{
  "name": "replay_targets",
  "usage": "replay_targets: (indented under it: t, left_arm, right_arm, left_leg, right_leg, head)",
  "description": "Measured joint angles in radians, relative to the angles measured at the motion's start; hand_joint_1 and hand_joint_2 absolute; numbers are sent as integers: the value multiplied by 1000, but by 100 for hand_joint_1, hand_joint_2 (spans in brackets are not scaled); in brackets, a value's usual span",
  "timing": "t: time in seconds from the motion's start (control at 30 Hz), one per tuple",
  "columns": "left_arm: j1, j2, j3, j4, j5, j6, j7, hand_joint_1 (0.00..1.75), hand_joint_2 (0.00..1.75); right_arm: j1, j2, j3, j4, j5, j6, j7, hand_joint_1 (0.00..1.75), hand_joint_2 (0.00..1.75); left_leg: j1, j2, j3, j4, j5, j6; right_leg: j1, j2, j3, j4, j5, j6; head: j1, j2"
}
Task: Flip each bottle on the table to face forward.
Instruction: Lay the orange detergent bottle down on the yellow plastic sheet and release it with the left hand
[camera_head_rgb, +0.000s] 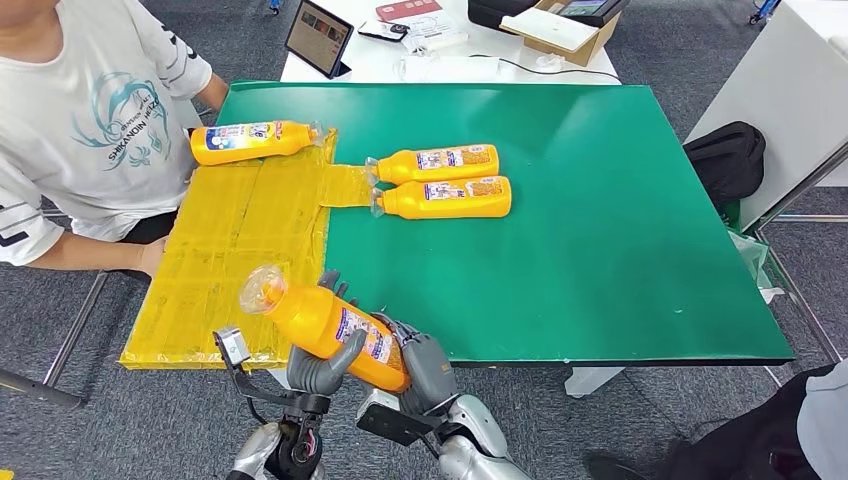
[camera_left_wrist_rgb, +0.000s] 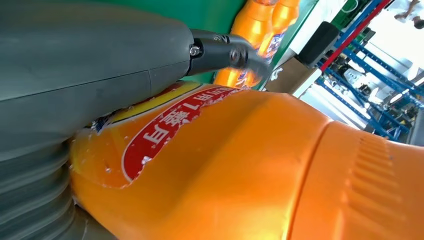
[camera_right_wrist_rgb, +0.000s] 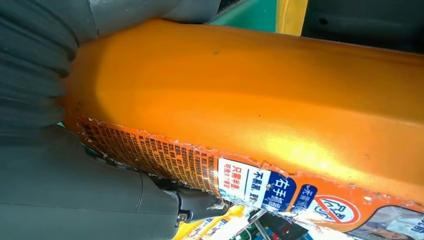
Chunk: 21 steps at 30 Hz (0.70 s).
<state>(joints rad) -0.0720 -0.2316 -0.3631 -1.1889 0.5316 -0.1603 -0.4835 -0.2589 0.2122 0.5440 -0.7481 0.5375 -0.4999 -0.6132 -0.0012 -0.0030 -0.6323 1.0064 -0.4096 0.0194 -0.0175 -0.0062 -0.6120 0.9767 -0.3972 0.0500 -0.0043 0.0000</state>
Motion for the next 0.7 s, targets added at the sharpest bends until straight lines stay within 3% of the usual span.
replay_targets:
  t: [0.3, 0.33, 0.43, 0.47, 0.7]
  left_arm:
    - [13, 2, 6, -19, 14, -22, 20, 175, 175]
    - [13, 2, 5, -21, 13, -28, 21, 175, 175]
    - [12, 3, 3, -29, 10, -39, 21, 175, 175]
    - [11, 3, 2, -33, 7, -40, 21, 175, 175]
    - [3, 3, -8, -53, -24, -9, 10, 175, 175]
  right_arm:
    - [-15, 0, 21, 19, 19, -53, 8, 175, 175]
    - [-16, 0, 21, 20, 22, -65, 9, 138, 175]
    - [-19, 0, 22, 21, 23, -91, 9, 7, 44]
    - [-21, 0, 22, 21, 22, -95, 10, 0, 0]
    - [-33, 0, 19, 6, -40, -42, 33, 0, 0]
  left_leg:
    - [0, 0, 0, 0, 0, 0]
    - [0, 0, 0, 0, 0, 0]
    - [0, 0, 0, 0, 0, 0]
    - [0, 0, 0, 0, 0, 0]
    - [0, 0, 0, 0, 0, 0]
  right_leg:
    - [0, 0, 0, 0, 0, 0]
    - [0, 0, 0, 0, 0, 0]
    - [0, 0, 0, 0, 0, 0]
    - [0, 0, 0, 0, 0, 0]
    - [0, 0, 0, 0, 0, 0]
  head:
    - [0, 0]
    - [0, 0]
    - [0, 0]
    - [0, 0]
    - [0, 0]
